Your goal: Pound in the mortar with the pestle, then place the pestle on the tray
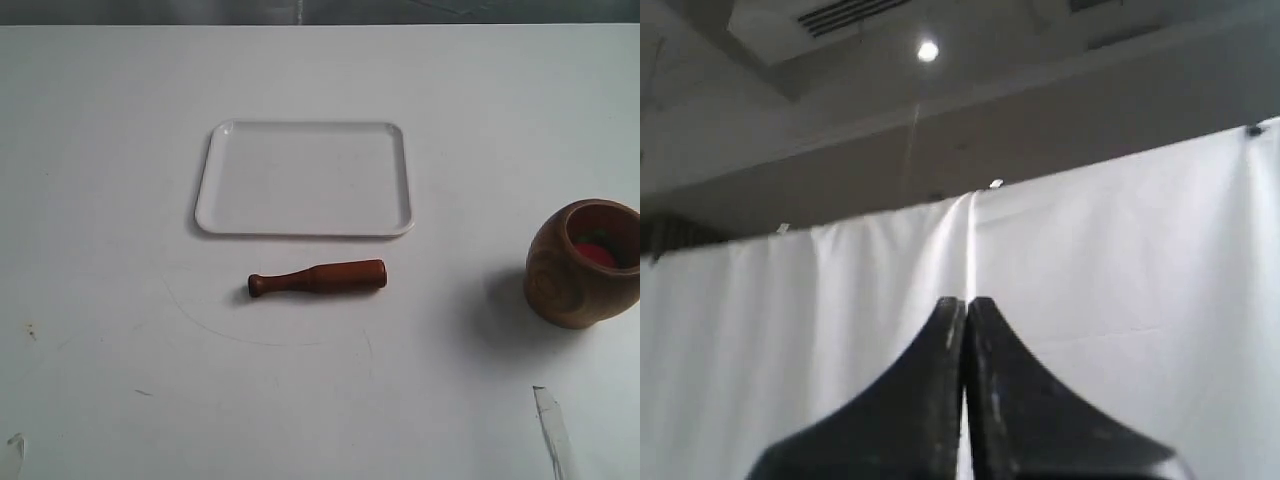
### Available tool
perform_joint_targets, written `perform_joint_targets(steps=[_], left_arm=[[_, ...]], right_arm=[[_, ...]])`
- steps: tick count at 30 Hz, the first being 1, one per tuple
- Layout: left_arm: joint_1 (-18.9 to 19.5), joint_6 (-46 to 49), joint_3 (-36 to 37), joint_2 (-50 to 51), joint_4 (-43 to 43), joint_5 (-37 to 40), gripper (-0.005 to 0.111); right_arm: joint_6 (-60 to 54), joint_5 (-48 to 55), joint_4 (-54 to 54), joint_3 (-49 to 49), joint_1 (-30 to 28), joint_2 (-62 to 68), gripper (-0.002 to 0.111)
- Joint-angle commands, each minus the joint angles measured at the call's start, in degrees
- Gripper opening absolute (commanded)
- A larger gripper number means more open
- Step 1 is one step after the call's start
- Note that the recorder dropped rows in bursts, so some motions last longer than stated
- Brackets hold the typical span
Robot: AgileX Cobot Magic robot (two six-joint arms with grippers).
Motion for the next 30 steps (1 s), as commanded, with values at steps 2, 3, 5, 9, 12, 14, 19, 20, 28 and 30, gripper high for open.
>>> perform_joint_targets(steps=[2, 3, 5, 9, 12, 14, 19, 20, 28, 30], left_arm=[[-0.44, -0.47, 0.03, -0.07, -0.42, -0.17, 0.000], [-0.44, -0.47, 0.03, -0.07, -0.42, -0.17, 0.000], [-0.44, -0.47, 0.03, -0.07, -0.42, -0.17, 0.000], [-0.44, -0.47, 0.03, -0.07, -0.42, -0.17, 0.000], [-0.44, -0.47, 0.03, -0.07, -0.42, -0.17, 0.000], [-0.44, -0.47, 0.03, -0.07, -0.42, -0.17, 0.000], [-0.44, -0.47, 0.03, -0.07, -0.42, -0.17, 0.000], [-0.44, -0.47, 0.03, -0.07, -0.42, -0.17, 0.000], [-0.44, -0.47, 0.03, -0.07, -0.42, -0.17, 0.000], [-0.44, -0.47, 0.03, -0.07, -0.42, -0.17, 0.000]], right_arm=[[19.57, 18.53, -68.58, -19.87, 8.01, 14.87, 0.000], [25.32, 24.90, -74.75, -21.04, 11.24, 16.74, 0.000], [20.57, 39.31, -74.75, -20.71, 15.51, 18.86, 0.000], [2.65, 60.85, -74.75, -20.47, 23.89, 23.07, 0.000], [-13.58, 83.48, -74.75, -20.47, 29.00, 29.03, 0.000], [-24.33, 97.27, -74.75, -20.47, 29.54, 33.60, 0.000], [-45.84, 109.24, -44.59, -24.68, 29.54, 40.47, 0.000], [-51.01, 108.18, -35.56, -25.90, 29.54, 40.47, 0.000], [-84.18, 106.27, 28.66, -32.68, 36.67, 35.12, 0.000], [-90.98, 108.92, 39.63, -32.56, 39.76, 35.50, 0.000]])
